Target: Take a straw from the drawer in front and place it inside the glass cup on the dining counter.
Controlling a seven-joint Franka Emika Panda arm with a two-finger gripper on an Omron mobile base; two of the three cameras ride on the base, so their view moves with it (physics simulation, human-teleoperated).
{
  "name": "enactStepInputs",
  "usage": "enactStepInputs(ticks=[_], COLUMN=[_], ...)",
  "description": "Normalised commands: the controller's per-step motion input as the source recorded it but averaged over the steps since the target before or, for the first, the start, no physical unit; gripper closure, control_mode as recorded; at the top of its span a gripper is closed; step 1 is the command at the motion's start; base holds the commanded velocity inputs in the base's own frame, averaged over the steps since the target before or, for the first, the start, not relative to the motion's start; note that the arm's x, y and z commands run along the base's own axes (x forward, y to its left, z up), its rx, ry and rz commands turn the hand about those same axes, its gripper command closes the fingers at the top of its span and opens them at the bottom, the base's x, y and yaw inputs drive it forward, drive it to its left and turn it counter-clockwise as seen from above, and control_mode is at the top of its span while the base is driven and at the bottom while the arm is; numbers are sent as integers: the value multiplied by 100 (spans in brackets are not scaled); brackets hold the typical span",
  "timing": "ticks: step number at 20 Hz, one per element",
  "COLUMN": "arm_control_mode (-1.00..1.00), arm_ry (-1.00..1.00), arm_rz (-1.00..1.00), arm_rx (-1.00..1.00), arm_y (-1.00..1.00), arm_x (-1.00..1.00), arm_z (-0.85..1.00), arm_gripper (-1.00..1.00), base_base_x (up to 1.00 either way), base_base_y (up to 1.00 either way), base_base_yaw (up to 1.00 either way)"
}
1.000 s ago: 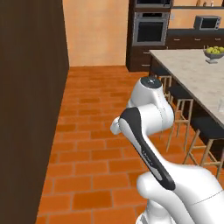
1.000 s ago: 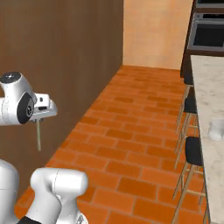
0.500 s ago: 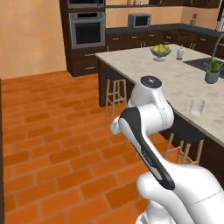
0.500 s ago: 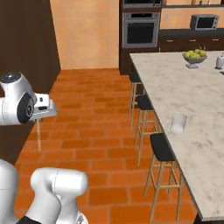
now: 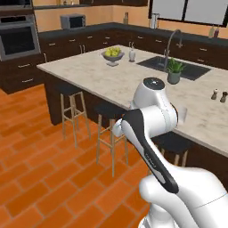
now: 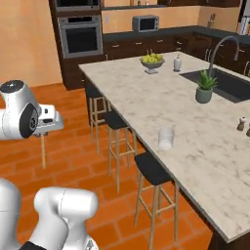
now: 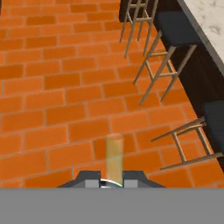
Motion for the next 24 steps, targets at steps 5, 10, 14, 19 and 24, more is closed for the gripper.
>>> enactStepInputs(ticks=[5,10,14,19,24], arm_control_mode=[100,100,100,100,100], arm_ry=[0,0,0,0,0], arm_rz=[0,0,0,0,0], arm_rx=[0,0,0,0,0], arm_y=[0,0,0,0,0], arm_x=[0,0,0,0,0], arm_z=[0,0,0,0,0], arm_gripper=[100,100,100,100,100], base_base_x=[64,57,49,49,55], base_base_y=[35,35,32,30,30], base_base_yaw=[-59,-63,-65,-64,-62])
